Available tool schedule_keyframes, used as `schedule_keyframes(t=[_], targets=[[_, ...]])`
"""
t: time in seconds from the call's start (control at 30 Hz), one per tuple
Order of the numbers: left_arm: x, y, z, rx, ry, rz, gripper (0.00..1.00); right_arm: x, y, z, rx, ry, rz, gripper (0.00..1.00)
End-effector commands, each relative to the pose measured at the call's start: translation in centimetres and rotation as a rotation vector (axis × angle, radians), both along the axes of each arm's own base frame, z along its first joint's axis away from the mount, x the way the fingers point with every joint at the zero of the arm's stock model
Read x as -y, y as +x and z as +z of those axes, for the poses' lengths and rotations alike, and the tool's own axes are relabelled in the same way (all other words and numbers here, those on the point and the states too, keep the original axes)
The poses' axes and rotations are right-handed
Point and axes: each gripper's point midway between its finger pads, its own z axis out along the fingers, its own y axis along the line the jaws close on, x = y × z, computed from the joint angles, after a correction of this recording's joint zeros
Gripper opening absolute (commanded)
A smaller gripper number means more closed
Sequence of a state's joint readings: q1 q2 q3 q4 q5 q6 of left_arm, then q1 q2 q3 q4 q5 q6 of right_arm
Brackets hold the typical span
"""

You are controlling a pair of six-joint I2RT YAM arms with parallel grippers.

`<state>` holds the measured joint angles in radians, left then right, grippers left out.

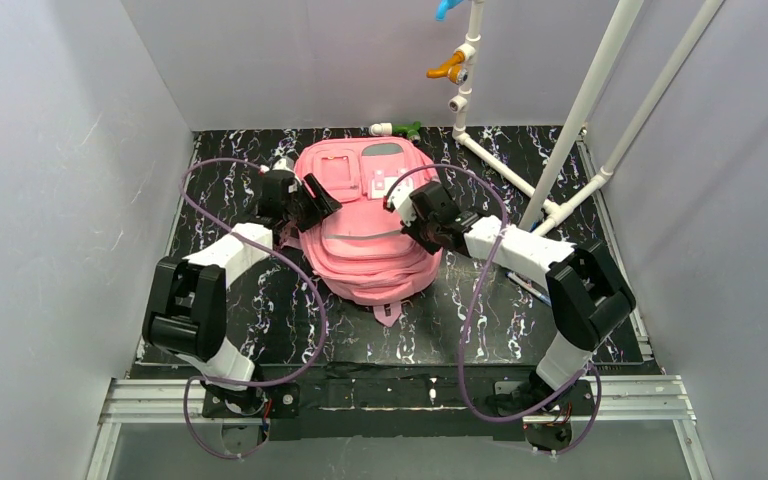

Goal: Pack the student bag
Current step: Adjust the student bag at the center of the board.

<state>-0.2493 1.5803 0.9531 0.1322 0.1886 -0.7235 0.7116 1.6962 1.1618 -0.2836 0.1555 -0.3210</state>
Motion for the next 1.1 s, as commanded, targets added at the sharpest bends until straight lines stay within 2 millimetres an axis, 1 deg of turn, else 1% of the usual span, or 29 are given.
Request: schedule_keyframes(t=[0.0, 0.1, 0.17, 0.3, 0.33, 0.37, 0.43, 0.53, 0.63, 0.73, 0.8, 0.87, 0.93, 1.07], targets=[[0.8, -3.1, -3.7, -0.123, -0.029, 0.032, 0.56, -3.3, -3.2, 1.2, -0.02, 0.109, 0.131, 0.05], [-0.5, -4.5, -2.6, -0.067, 0.007, 0.05, 0.56, -4.1, -3.3, 1.8, -0.002, 0.171, 0.138, 0.02], [-1.6, -5.6, -1.5, -0.015, 0.035, 0.068, 0.57, -5.7, -4.0, 2.3, -0.011, 0.246, 0.207, 0.01], [-3.8, -8.5, 0.5, 0.044, 0.072, 0.116, 0.59, -8.5, -5.6, 3.0, -0.084, 0.332, 0.332, 0.02], [-4.0, -9.2, 0.8, 0.046, 0.08, 0.106, 0.61, -9.1, -6.2, 3.0, -0.11, 0.354, 0.361, 0.05], [-4.0, -10.1, 0.8, 0.028, 0.089, 0.084, 0.64, -9.4, -6.6, 3.2, -0.129, 0.37, 0.371, 0.1], [-4.0, -11.2, 1.6, 0.023, 0.098, 0.048, 0.69, -9.6, -7.2, 3.5, -0.164, 0.391, 0.368, 0.21], [-3.3, -12.4, 2.9, 0.048, 0.08, -0.021, 0.74, -8.9, -7.8, 4.1, -0.166, 0.406, 0.346, 0.34], [-3.1, -13.5, 4.0, 0.057, 0.087, -0.073, 0.75, -7.7, -7.6, 4.2, -0.135, 0.433, 0.291, 0.54], [-3.6, -14.1, 4.9, 0.059, 0.132, -0.094, 0.77, -6.3, -6.9, 4.1, -0.107, 0.473, 0.233, 0.64], [-4.2, -14.2, 5.4, 0.065, 0.178, -0.101, 0.78, -5.9, -5.8, 4.8, -0.056, 0.518, 0.2, 0.7], [-5.1, -14.2, 5.2, 0.044, 0.233, -0.089, 0.8, -5.3, -5.0, 5.0, -0.03, 0.549, 0.166, 0.74], [-5.5, -13.9, 5.4, 0.032, 0.274, -0.095, 0.81, -4.7, -3.9, 5.4, -0.013, 0.581, 0.118, 0.77], [-5.7, -13.2, 4.6, -0.036, 0.311, -0.106, 0.89, -3.6, -1.0, 6.9, -0.061, 0.71, -0.089, 0.8]])
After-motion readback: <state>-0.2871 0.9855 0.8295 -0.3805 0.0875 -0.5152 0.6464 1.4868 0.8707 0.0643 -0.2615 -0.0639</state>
